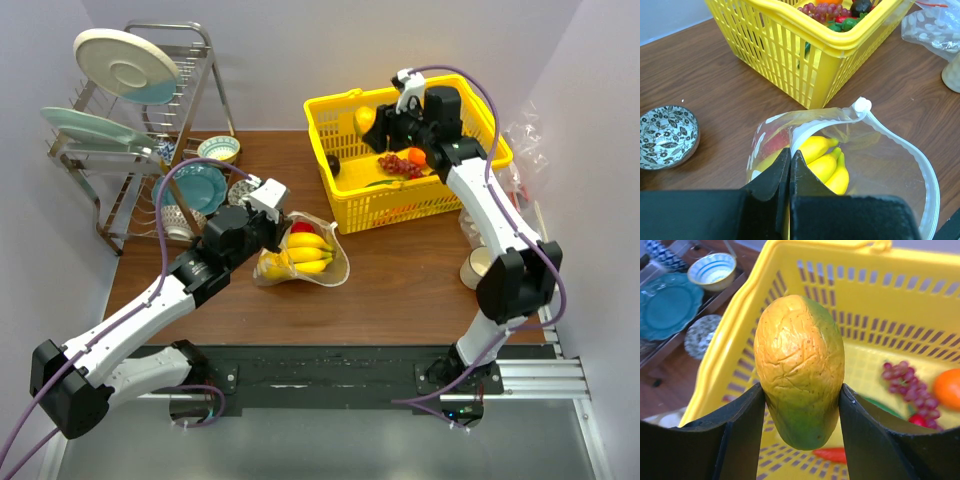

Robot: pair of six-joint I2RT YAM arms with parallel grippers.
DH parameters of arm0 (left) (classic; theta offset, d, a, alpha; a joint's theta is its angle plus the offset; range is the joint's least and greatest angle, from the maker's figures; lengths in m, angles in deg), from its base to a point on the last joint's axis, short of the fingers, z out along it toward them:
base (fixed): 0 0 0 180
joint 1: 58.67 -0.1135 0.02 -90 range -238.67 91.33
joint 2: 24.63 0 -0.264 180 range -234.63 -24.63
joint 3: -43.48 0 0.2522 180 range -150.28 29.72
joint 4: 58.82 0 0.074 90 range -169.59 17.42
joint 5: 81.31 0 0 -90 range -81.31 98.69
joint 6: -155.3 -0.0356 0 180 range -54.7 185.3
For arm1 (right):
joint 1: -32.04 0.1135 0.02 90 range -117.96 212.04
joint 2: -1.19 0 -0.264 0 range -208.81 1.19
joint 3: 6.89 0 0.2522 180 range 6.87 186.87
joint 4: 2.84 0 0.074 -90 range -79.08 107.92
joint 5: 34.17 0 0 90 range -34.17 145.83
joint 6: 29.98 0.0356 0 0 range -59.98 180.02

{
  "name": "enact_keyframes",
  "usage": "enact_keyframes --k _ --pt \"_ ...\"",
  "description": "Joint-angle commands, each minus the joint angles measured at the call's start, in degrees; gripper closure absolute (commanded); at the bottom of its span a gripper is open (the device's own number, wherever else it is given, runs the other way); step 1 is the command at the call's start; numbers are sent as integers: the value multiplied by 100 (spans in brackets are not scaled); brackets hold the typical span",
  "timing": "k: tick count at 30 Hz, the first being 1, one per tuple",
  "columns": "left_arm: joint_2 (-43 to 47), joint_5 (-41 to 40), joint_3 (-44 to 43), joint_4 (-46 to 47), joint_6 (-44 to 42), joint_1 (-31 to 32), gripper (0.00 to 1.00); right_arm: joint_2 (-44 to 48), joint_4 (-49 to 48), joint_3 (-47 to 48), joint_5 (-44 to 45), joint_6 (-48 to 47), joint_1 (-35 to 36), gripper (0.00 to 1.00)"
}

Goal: Place the food in the zip-top bag and seal the zipper
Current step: Place the fake fruit in the zipper food storage bag.

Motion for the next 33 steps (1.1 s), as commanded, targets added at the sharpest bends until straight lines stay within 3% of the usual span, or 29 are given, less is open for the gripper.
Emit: enact_keyframes --k 1,9,13,20,25,33 --pt "-3 -62 -206 115 -114 -44 100 837 -239 -738 -692 790 164 70" --pt "120 -106 -215 71 -114 -44 100 2454 -239 -2303 -832 1053 1430 72" --pt "163 -150 -215 10 -105 -44 100 2903 -213 -2892 -1106 1318 2000 74" --pt "190 -238 -259 -78 -70 -53 100 3229 -1099 -4499 -781 1915 2705 76" --pt "225 -177 -250 -61 -44 -53 100 3203 -1531 -4739 -218 2232 2802 75" --pt "234 -19 -241 -25 -97 -53 100 2307 -1909 -4186 36 2635 2846 71"
